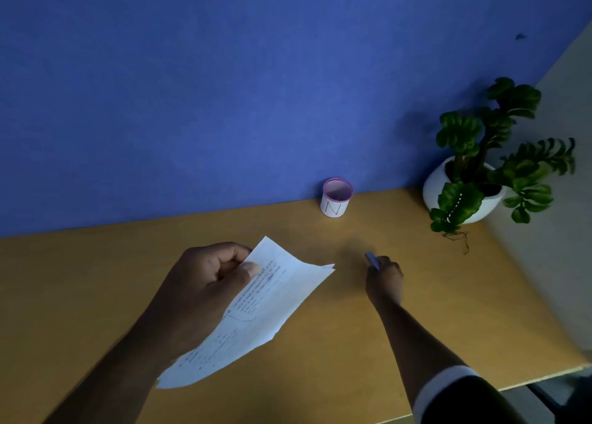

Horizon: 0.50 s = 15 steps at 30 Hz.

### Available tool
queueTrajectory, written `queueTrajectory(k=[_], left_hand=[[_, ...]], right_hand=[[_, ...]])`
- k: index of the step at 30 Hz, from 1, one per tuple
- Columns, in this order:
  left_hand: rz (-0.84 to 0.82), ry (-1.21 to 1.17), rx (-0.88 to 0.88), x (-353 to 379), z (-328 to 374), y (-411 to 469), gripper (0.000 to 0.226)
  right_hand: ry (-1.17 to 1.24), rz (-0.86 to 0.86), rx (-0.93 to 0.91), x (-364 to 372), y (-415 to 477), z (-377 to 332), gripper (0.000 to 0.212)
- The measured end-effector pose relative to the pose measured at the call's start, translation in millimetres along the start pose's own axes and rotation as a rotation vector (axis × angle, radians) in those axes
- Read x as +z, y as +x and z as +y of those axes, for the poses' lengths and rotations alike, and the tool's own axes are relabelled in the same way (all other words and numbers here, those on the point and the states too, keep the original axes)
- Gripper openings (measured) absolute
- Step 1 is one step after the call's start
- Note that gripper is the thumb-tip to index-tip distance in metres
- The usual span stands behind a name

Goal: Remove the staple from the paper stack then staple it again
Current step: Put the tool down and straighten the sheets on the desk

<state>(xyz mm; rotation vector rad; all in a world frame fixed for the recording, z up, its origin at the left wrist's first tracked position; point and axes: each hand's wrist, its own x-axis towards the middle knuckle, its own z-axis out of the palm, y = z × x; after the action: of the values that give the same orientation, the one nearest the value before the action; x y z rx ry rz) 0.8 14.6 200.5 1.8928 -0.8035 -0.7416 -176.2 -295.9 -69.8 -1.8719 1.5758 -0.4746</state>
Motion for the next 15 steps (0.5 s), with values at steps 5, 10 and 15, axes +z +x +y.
queueTrajectory(k=[5,10,15], left_hand=[[0.011,0.082,-0.021,1,2,11,0.019],[0.009,0.080,-0.013,4,5,16,0.025],[-0.002,0.101,-0.017,5,3,17,0.028]], right_hand=[[-0.042,0.050,-0.010,13,18,2,0.033],[-0.142,0.099,-0.076,23,22,9,0.040],[-0.149,0.084,-0.091,30,19,16,0.044]])
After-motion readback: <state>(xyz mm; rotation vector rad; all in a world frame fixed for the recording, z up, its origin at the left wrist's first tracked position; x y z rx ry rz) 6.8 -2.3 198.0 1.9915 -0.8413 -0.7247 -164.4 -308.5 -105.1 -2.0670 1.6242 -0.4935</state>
